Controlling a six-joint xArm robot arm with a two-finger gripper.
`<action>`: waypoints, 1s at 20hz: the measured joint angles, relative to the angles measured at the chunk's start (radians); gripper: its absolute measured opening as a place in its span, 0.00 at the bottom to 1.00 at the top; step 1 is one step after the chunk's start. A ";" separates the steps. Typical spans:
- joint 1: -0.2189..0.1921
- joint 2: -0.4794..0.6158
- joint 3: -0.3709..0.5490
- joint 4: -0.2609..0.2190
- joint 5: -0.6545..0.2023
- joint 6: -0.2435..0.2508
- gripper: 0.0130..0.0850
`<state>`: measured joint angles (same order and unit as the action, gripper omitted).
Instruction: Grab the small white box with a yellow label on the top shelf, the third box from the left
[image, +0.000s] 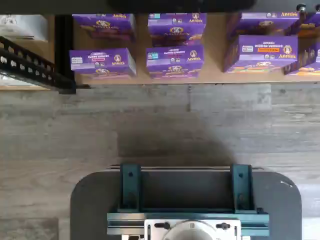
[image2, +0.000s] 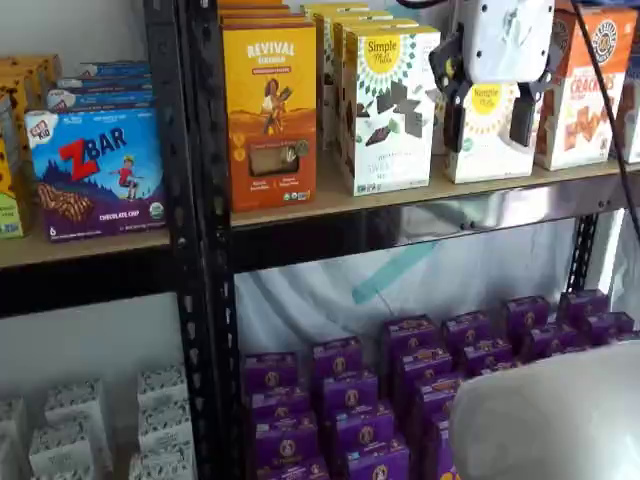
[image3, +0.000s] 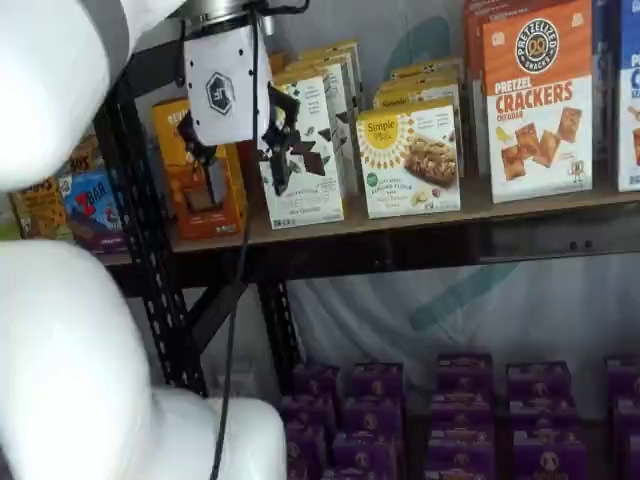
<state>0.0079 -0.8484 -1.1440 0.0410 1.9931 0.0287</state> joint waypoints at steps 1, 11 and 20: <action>-0.012 -0.008 0.008 0.013 -0.013 -0.007 1.00; -0.024 -0.071 0.072 0.007 -0.142 -0.025 1.00; -0.145 -0.026 0.087 -0.014 -0.225 -0.148 1.00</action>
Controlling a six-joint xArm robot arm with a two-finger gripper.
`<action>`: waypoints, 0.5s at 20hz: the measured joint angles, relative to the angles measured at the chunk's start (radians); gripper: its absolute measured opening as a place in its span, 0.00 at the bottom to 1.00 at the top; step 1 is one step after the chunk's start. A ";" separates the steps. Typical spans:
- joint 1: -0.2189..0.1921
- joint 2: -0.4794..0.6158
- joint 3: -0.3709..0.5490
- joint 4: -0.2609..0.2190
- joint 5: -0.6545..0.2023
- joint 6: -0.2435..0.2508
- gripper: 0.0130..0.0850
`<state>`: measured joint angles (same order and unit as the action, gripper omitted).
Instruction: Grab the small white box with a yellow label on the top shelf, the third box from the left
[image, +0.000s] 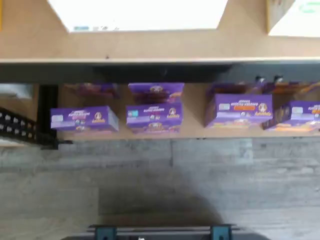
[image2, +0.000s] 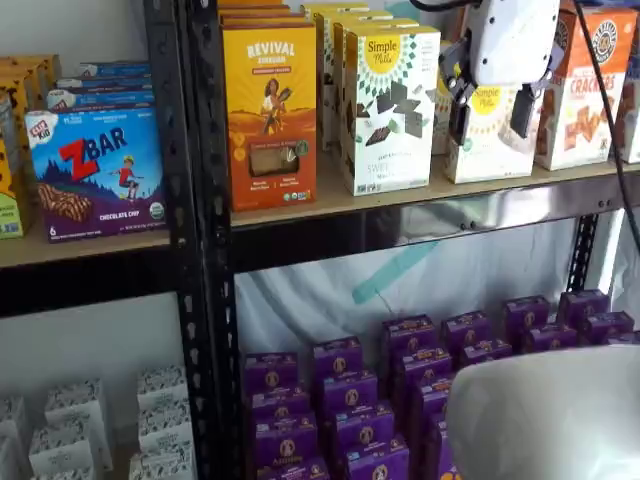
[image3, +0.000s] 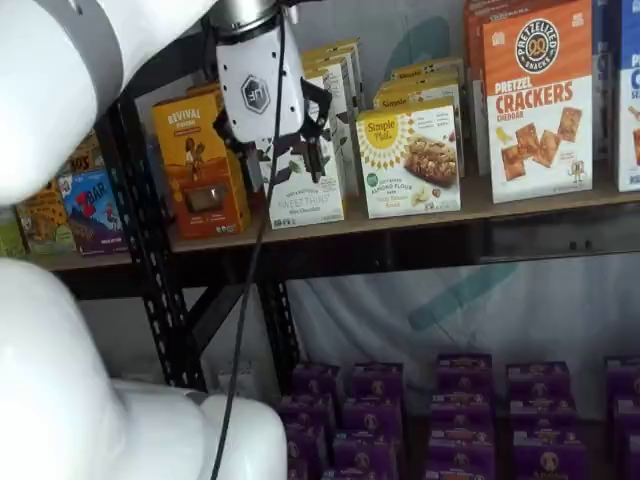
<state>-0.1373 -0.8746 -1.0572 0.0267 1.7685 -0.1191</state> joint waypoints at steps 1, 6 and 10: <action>-0.024 0.009 0.001 0.003 -0.019 -0.023 1.00; -0.102 0.061 -0.006 0.006 -0.089 -0.101 1.00; -0.140 0.104 -0.019 -0.001 -0.140 -0.139 1.00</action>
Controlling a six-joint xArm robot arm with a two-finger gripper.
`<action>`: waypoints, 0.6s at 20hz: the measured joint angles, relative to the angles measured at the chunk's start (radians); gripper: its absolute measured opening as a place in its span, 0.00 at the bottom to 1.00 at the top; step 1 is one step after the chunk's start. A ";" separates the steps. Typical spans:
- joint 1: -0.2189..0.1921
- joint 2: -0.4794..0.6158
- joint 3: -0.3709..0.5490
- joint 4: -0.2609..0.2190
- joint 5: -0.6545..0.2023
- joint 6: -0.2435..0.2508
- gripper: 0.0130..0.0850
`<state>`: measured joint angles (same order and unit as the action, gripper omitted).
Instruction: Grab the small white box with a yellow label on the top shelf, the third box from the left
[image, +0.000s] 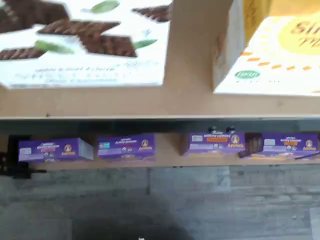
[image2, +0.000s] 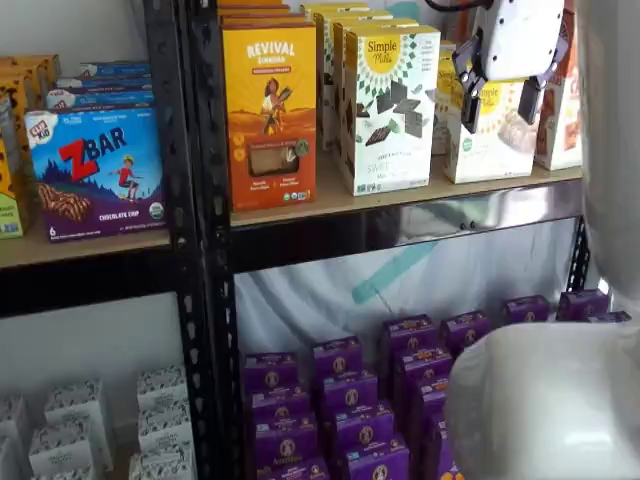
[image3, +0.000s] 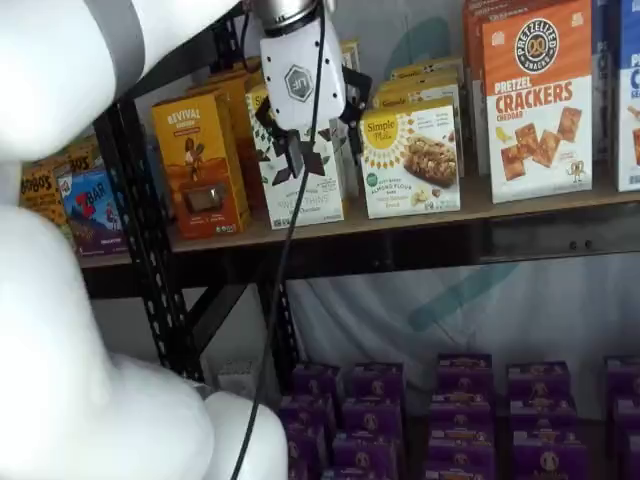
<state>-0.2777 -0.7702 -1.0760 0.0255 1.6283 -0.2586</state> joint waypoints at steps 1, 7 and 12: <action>-0.007 0.008 -0.003 -0.001 -0.013 -0.007 1.00; -0.050 0.074 -0.039 0.016 -0.053 -0.049 1.00; -0.075 0.110 -0.065 0.037 -0.054 -0.074 1.00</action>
<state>-0.3528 -0.6599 -1.1414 0.0620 1.5746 -0.3323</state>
